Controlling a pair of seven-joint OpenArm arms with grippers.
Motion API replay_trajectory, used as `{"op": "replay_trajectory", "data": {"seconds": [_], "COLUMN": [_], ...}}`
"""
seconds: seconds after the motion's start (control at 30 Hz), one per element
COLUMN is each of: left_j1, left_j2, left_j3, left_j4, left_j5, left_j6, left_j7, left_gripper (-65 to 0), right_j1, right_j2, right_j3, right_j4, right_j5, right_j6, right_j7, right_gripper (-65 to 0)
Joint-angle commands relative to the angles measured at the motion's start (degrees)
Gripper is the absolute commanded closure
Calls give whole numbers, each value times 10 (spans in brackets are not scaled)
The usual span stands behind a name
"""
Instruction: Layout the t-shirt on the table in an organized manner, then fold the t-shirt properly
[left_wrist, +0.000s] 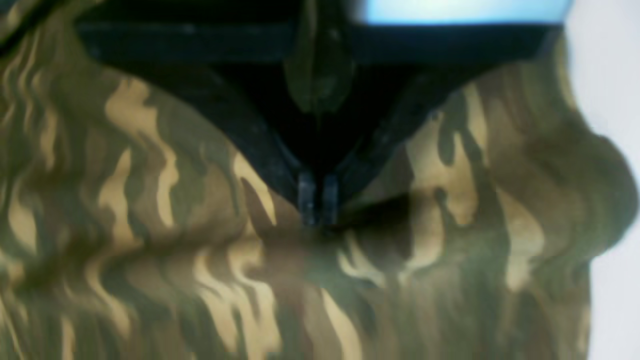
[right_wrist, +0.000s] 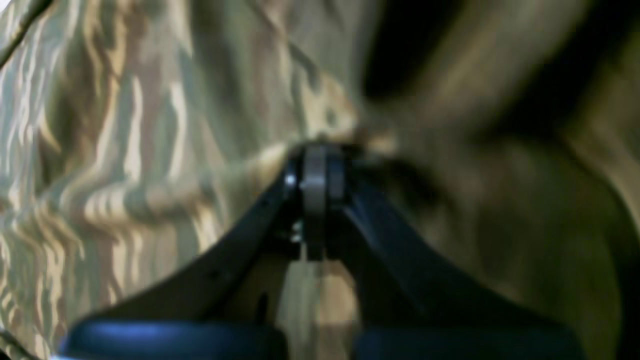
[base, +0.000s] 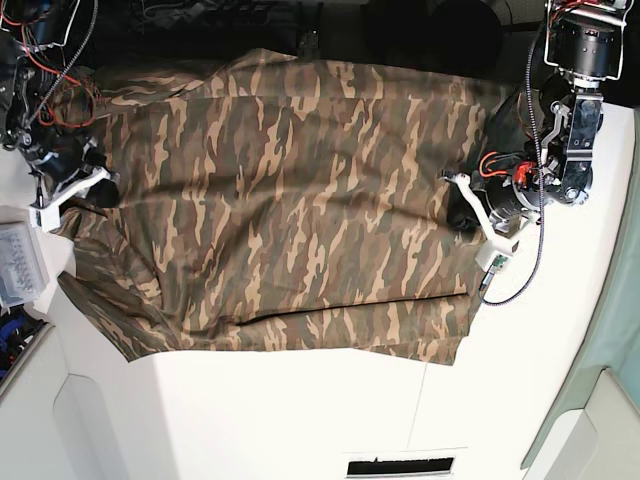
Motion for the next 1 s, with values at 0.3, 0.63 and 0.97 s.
{"op": "replay_trajectory", "data": {"seconds": [0.3, 0.63, 0.97], "left_j1": [-107, -166, -22], "left_j2": [24, 28, -49], "left_j3": [1, 1, 1], "left_j4": [-130, -123, 113], "left_j5": [39, 34, -28], "left_j6": [14, 21, 21], "left_j7": [25, 66, 57], "left_gripper": [0, 0, -17], "right_j1": [154, 189, -37], "right_j2": [12, 27, 63], "right_j3": [0, 2, 64], "right_j4": [-153, -132, 127], "right_j5": [-71, -43, 75], "right_j6": [-2, -2, 0], "right_j7": [57, 16, -80], "right_gripper": [0, 0, 0]}}
